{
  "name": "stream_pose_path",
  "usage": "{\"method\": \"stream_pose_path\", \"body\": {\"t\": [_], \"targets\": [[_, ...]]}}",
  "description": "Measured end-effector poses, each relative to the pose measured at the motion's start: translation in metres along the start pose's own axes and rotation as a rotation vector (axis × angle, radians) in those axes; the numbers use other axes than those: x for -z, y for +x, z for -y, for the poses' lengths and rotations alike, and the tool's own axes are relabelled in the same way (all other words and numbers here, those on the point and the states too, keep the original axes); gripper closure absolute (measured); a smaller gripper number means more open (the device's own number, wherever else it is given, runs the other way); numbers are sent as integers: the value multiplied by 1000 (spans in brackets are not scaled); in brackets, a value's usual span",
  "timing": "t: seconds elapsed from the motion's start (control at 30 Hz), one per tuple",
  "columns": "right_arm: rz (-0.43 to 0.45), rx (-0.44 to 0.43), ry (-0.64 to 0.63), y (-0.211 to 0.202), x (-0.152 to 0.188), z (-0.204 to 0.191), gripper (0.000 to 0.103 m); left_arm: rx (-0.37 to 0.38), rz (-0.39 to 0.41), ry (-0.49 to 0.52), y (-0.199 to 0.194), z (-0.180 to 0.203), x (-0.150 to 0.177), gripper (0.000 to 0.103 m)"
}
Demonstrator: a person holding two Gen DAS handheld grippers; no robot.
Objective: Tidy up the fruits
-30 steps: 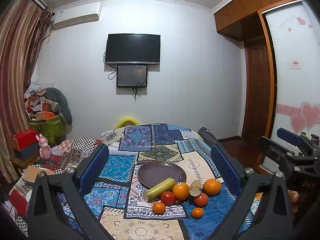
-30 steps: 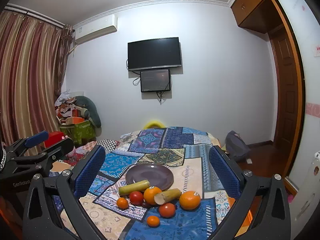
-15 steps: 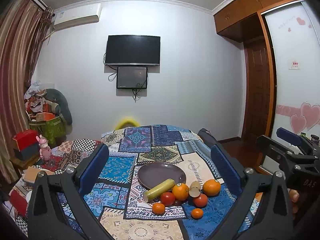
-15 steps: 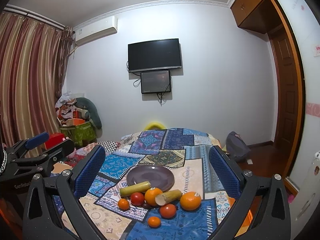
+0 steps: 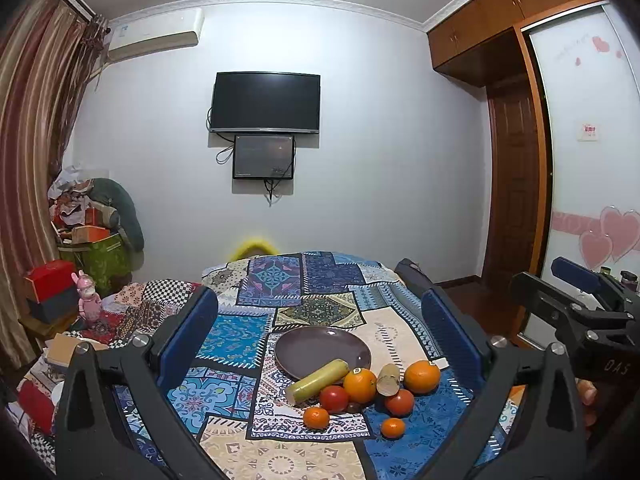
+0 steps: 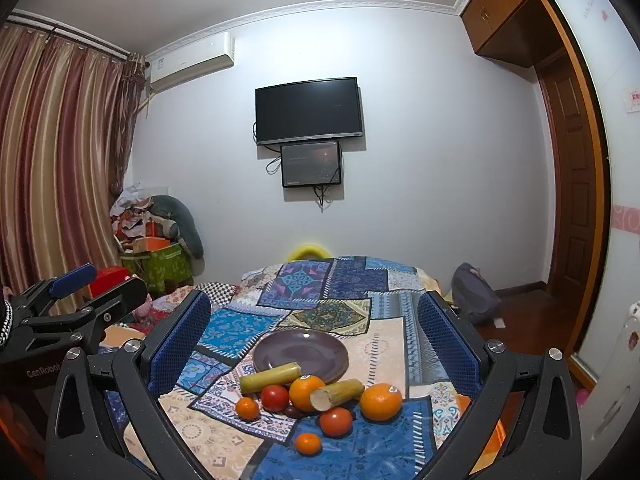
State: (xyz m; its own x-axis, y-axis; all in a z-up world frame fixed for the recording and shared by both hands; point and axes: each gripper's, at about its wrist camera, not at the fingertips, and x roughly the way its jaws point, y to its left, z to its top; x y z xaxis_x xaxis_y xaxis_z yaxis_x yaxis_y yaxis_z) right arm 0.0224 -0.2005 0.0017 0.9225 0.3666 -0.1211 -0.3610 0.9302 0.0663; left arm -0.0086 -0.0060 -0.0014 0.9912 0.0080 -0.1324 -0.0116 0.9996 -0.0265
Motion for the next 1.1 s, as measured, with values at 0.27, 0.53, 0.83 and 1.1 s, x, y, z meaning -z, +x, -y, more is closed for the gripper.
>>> {"method": "stream_pose_path", "body": {"t": [0.27, 0.53, 0.83, 1.1], "targets": [[5, -2, 3, -1, 0, 0, 0, 2, 3, 2, 0, 0, -1, 0], [10, -3, 2, -2, 0, 0, 0, 7, 6, 3, -2, 0, -2, 0], [10, -9, 3, -2, 1, 0, 0, -4, 14, 5, -3, 0, -2, 0], [-11, -3, -1, 7, 4, 3, 0, -8, 0, -8, 4, -2, 1, 0]]}}
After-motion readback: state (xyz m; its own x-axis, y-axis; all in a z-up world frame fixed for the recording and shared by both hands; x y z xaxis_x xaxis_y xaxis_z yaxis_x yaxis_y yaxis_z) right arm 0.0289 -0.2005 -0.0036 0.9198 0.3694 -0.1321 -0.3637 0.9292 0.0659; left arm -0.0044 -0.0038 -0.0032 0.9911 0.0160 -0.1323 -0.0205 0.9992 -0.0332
